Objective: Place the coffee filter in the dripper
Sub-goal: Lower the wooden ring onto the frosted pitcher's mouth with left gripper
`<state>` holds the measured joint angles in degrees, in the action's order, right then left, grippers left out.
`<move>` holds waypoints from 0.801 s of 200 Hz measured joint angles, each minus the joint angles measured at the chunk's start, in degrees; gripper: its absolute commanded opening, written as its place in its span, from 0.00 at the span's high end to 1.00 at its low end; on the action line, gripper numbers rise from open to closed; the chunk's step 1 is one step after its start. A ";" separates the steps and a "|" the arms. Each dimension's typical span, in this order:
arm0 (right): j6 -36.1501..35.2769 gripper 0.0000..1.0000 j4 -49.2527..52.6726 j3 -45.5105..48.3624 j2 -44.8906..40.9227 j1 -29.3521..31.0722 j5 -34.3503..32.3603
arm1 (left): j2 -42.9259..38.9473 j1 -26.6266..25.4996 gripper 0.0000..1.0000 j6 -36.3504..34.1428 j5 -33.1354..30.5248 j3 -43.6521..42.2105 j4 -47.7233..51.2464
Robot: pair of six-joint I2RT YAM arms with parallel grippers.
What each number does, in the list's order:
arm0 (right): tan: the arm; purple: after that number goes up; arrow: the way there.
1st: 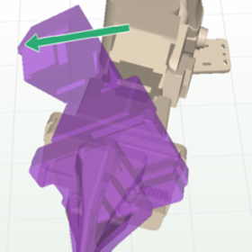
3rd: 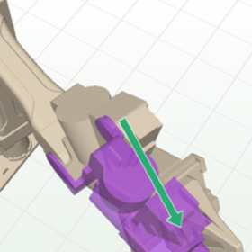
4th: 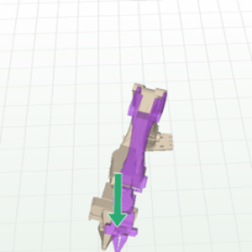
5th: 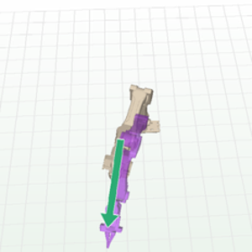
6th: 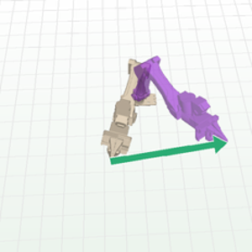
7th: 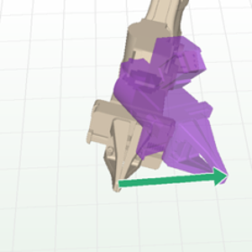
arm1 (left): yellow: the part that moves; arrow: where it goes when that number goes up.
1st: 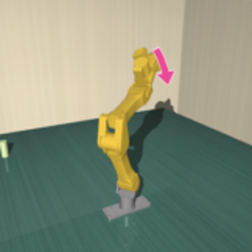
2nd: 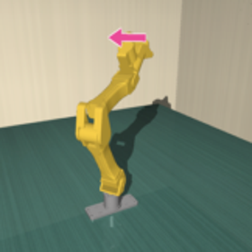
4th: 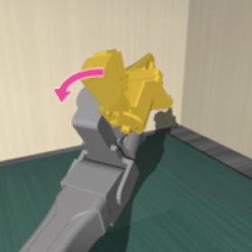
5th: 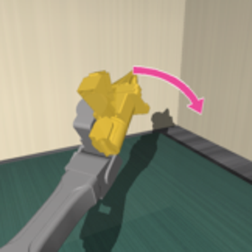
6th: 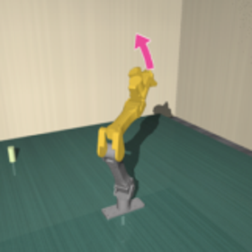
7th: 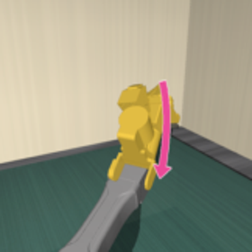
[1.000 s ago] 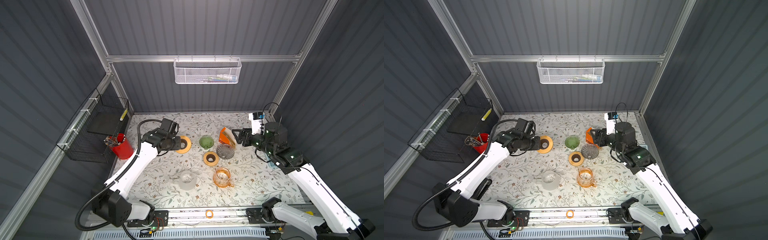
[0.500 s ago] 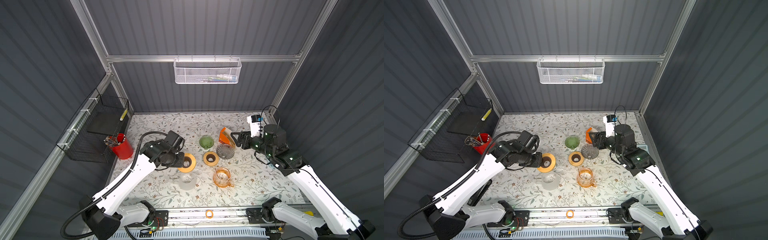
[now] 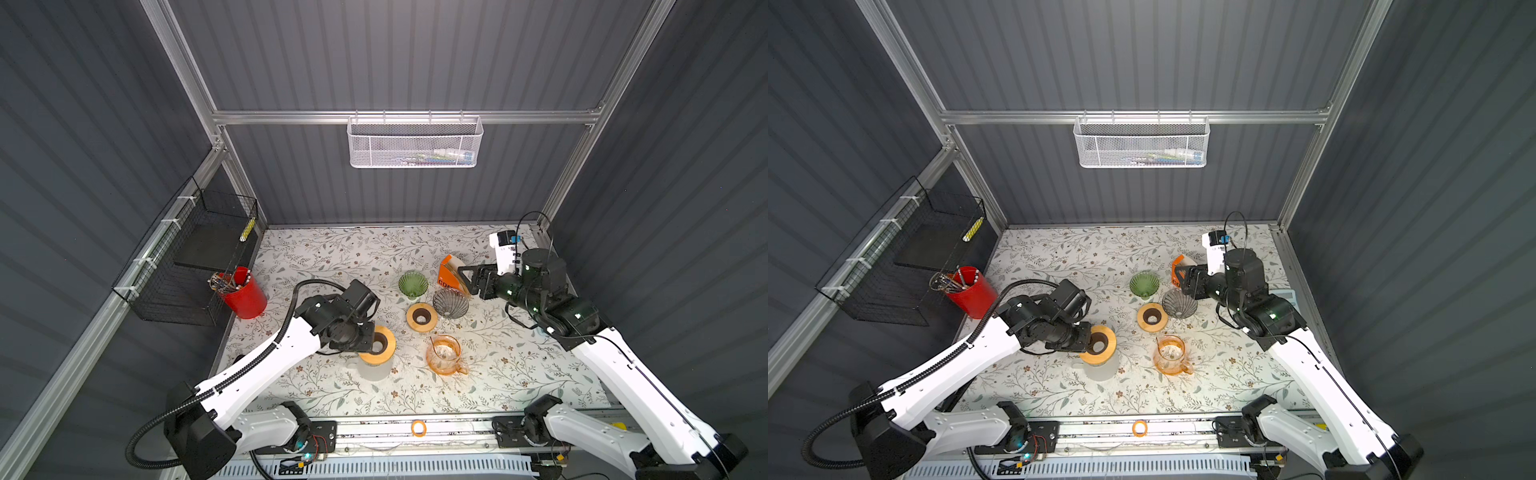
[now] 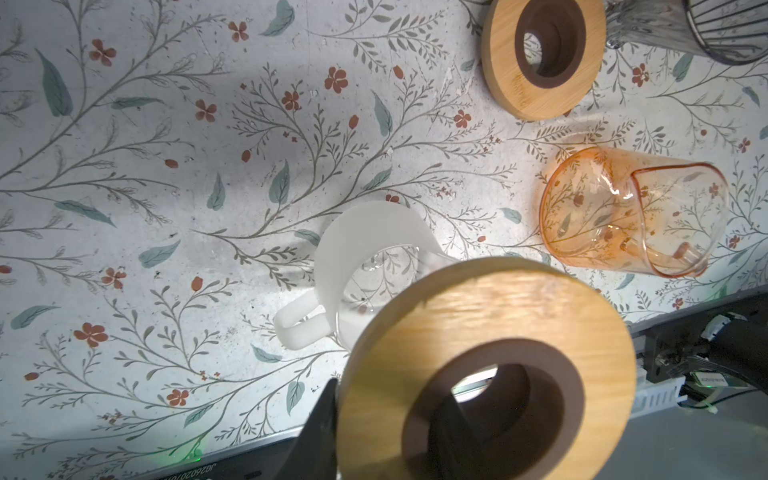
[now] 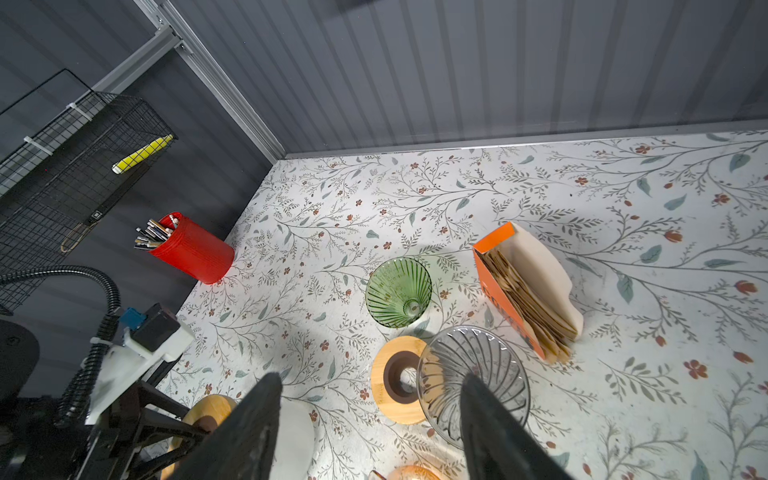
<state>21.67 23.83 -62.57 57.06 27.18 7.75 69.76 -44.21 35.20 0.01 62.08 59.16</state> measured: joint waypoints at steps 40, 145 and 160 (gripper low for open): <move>0.17 0.31 -0.07 0.00 0.39 0.04 0.02 | 0.15 -0.02 0.75 1.57 -0.02 -3.61 -3.13; 0.39 0.31 -0.20 0.00 1.53 0.15 0.02 | 1.03 -0.13 0.75 2.82 -0.72 -6.36 -5.22; 0.42 0.31 -0.22 0.00 1.53 0.22 0.02 | 1.22 -0.13 0.75 2.82 -1.14 -6.47 -5.18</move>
<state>22.09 23.62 -62.57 58.59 27.40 7.77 70.98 -44.34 38.02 -1.13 55.61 53.98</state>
